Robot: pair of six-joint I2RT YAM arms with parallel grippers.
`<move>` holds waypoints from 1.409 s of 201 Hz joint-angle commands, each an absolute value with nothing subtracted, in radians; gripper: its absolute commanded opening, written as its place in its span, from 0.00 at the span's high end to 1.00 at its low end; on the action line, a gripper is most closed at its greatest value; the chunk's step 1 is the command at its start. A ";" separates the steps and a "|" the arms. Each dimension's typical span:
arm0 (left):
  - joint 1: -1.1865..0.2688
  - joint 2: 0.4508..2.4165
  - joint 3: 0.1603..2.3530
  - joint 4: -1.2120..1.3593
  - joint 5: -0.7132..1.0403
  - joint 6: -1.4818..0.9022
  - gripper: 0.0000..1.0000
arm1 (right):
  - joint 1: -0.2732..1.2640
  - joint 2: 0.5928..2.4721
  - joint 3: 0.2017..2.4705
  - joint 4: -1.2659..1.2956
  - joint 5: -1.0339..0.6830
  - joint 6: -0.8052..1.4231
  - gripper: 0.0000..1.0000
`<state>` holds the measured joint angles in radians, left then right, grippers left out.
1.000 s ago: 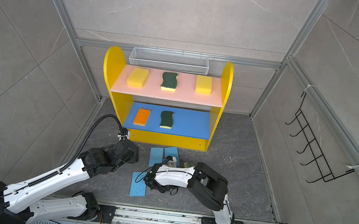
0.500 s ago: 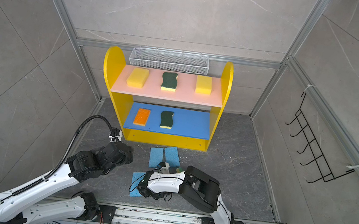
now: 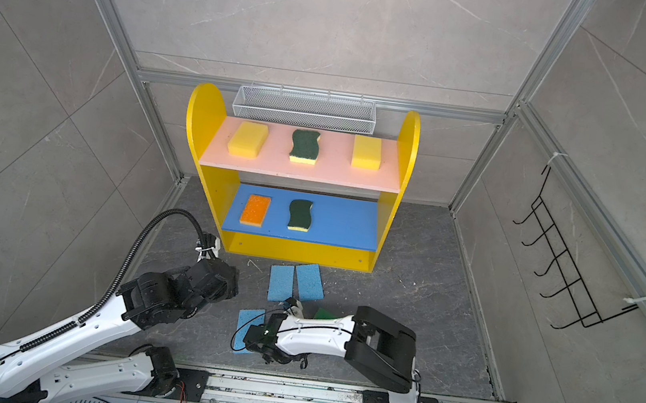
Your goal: Place and organize the cleaning sponges onto the shelf
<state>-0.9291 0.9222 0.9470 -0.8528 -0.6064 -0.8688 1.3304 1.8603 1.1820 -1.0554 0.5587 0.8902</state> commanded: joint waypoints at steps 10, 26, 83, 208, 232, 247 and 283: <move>-0.945 0.913 0.992 -0.879 -0.652 -0.894 0.33 | 1.333 1.710 1.137 -0.955 0.486 0.864 0.38; -0.952 0.918 0.995 -0.886 -0.659 -0.902 0.33 | 1.320 1.650 1.113 -0.946 0.487 0.845 0.31; -0.963 0.944 1.018 -0.923 -0.674 -0.931 0.33 | 1.122 1.422 0.922 -0.862 0.374 0.836 0.23; -0.971 0.977 1.045 -0.959 -0.687 -0.974 0.32 | 0.764 1.301 0.700 -0.563 0.019 0.553 0.08; -0.972 0.979 1.045 -0.959 -0.689 -0.979 0.32 | 0.728 1.343 0.715 -0.527 -0.026 0.501 0.09; -0.973 0.982 1.049 -0.963 -0.689 -0.980 0.32 | 0.729 1.360 0.725 -0.508 -0.054 0.466 0.10; -0.976 0.996 1.056 -0.967 -0.690 -0.986 0.32 | 0.726 1.403 0.726 -0.498 -0.081 0.451 0.10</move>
<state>-0.9688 0.9886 1.0199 -0.9474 -0.6552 -0.9680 0.7303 1.3739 0.7143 -0.5186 -0.0322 0.4961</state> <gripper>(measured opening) 0.677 0.903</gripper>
